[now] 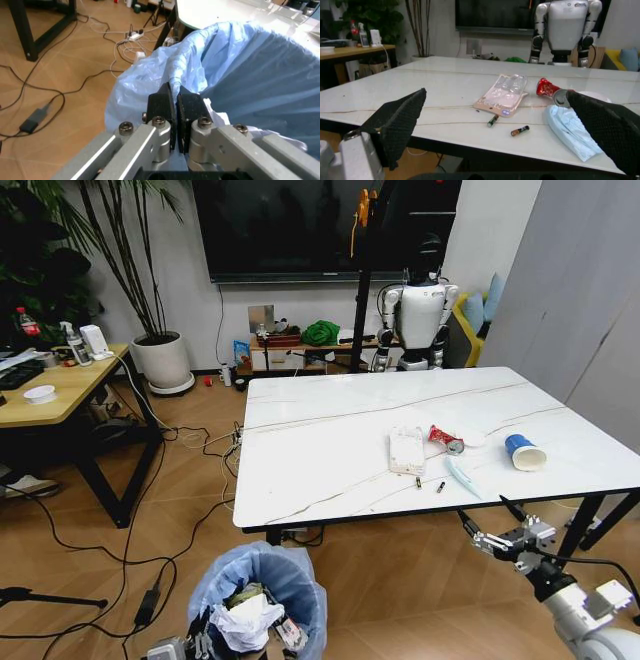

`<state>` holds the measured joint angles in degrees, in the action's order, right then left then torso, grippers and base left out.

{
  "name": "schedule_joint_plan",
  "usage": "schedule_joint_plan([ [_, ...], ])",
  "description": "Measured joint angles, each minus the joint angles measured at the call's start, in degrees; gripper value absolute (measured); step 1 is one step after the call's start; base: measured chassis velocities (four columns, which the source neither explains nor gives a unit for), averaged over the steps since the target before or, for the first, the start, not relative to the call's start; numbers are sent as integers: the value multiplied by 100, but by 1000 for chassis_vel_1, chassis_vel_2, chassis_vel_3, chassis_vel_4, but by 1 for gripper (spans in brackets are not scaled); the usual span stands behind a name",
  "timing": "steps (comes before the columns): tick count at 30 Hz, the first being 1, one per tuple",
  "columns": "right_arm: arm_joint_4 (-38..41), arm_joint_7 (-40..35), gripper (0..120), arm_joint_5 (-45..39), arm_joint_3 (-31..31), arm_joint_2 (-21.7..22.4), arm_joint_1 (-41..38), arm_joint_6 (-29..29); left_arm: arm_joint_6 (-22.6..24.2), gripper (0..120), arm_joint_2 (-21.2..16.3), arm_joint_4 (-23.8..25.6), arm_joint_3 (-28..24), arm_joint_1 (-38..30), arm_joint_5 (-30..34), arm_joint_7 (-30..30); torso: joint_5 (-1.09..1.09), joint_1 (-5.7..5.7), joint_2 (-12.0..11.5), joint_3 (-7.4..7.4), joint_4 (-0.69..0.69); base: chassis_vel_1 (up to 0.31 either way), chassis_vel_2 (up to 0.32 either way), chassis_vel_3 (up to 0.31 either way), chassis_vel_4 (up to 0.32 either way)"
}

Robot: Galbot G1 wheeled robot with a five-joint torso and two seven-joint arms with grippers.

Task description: Pick up the trash bin and place the trash from the table into it.

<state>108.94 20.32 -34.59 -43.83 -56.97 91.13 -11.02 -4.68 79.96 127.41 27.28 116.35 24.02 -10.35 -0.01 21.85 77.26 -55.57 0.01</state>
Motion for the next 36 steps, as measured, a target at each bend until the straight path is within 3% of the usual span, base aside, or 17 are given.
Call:
schedule_joint_plan([
  [12,-9,91,100,128,44,-84,107,-74,4,0,4,-144,-93,5,342,-135,1,0,0,0,0,0,0,0,0],
  [36,-48,147,100,191,96,-217,125,-126,-48,0,42,-152,-109,-51,376,-69,0,0,0,0,0,0,0,0,0],
])
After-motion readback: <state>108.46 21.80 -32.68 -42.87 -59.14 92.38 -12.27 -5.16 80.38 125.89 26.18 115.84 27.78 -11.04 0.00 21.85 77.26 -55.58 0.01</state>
